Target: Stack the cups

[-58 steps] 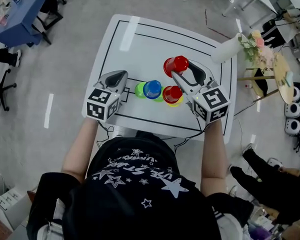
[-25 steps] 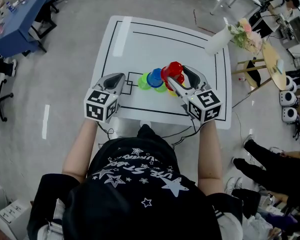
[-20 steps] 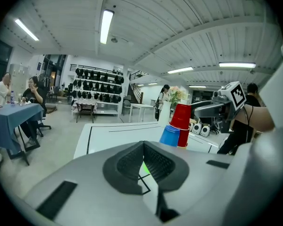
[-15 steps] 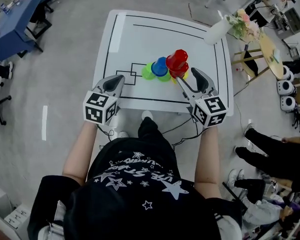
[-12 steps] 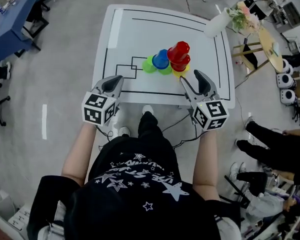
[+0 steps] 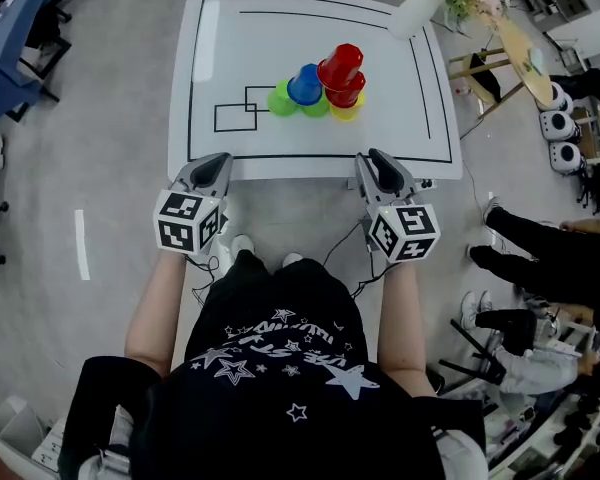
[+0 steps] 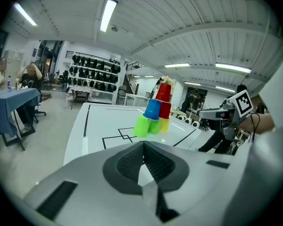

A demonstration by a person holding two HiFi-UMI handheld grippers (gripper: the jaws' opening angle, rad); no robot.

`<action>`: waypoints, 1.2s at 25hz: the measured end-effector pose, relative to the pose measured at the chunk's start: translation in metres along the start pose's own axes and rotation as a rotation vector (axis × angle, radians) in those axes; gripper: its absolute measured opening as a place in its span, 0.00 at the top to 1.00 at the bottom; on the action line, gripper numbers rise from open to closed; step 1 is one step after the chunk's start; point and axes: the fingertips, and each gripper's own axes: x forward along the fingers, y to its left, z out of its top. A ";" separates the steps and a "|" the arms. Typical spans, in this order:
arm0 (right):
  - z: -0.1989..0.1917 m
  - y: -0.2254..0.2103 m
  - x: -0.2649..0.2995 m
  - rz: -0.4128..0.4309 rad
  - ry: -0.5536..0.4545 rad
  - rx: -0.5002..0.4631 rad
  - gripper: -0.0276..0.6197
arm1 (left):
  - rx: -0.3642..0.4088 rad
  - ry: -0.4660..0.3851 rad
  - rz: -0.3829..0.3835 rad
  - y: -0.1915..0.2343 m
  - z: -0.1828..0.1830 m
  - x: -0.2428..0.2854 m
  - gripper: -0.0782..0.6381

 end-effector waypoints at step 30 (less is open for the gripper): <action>-0.105 -0.031 -0.168 0.228 0.040 -0.071 0.95 | 0.011 -0.028 0.125 -0.231 -0.078 -0.046 0.87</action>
